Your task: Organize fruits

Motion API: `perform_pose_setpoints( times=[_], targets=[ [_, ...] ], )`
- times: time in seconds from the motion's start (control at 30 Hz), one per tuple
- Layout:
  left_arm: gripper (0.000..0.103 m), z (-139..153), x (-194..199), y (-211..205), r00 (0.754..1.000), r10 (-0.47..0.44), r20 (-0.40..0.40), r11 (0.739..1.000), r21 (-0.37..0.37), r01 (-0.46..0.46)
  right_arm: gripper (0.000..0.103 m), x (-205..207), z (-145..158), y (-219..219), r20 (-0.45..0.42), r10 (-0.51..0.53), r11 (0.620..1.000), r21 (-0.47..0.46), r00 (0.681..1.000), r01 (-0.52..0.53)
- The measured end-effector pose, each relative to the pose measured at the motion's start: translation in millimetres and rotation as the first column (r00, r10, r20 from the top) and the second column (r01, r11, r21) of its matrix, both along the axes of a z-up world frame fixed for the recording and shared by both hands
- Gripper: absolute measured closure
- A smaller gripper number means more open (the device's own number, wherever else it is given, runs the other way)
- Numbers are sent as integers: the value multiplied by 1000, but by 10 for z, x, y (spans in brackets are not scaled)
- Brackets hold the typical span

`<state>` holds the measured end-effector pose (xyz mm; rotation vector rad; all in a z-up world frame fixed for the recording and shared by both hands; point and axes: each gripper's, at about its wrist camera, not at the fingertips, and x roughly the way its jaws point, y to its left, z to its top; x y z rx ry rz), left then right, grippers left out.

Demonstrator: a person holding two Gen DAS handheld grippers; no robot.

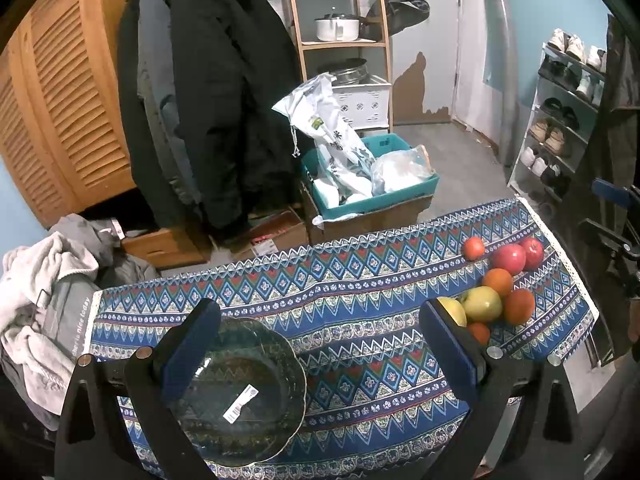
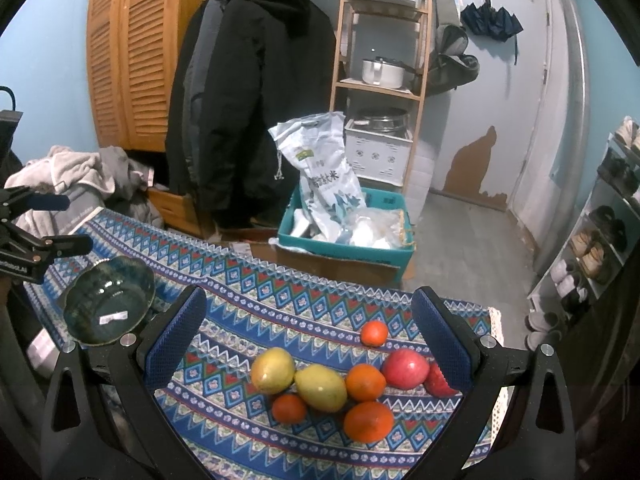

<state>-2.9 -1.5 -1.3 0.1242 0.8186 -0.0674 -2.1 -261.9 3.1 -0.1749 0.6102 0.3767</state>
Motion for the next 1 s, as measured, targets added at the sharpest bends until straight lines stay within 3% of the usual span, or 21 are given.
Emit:
perform_pose_setpoints(
  times=[1.0],
  targets=[
    [3, -4, -29, 52, 1000, 10, -7, 1000, -24, -11, 2, 13, 25, -6, 31, -40, 999, -6, 999, 41]
  ],
)
